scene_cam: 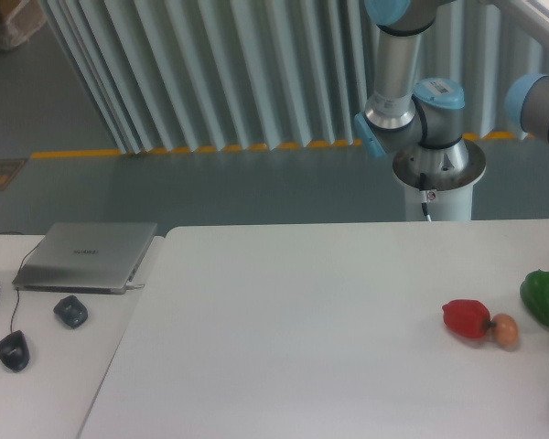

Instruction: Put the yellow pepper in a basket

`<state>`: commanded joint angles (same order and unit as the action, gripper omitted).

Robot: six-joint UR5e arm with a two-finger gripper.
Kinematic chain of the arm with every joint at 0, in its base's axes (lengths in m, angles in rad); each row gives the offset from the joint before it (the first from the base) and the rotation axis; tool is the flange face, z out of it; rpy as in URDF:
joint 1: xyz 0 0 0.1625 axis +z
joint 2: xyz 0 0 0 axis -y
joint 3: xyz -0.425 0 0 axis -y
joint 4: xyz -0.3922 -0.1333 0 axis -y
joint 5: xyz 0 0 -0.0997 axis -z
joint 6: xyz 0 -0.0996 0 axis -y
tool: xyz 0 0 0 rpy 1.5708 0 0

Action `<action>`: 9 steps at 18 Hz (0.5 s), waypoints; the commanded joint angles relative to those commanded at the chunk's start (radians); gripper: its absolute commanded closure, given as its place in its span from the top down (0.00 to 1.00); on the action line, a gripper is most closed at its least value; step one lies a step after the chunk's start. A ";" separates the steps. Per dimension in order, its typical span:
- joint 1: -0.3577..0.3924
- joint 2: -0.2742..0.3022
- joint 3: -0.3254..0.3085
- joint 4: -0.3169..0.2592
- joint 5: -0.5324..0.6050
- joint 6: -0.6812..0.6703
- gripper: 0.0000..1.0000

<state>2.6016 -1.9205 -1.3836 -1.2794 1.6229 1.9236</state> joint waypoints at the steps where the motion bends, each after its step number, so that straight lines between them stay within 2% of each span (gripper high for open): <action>1: 0.000 0.003 -0.008 0.006 0.000 0.002 1.00; 2: 0.002 0.011 -0.029 0.020 -0.003 0.003 1.00; 3: 0.008 0.009 -0.025 0.026 0.002 0.015 1.00; 5: 0.023 0.005 -0.031 0.023 0.014 0.107 1.00; 7: 0.018 -0.006 -0.052 0.014 0.167 0.225 1.00; 9: 0.003 -0.034 -0.072 0.018 0.242 0.285 1.00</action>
<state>2.6048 -1.9541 -1.4556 -1.2610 1.8649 2.2087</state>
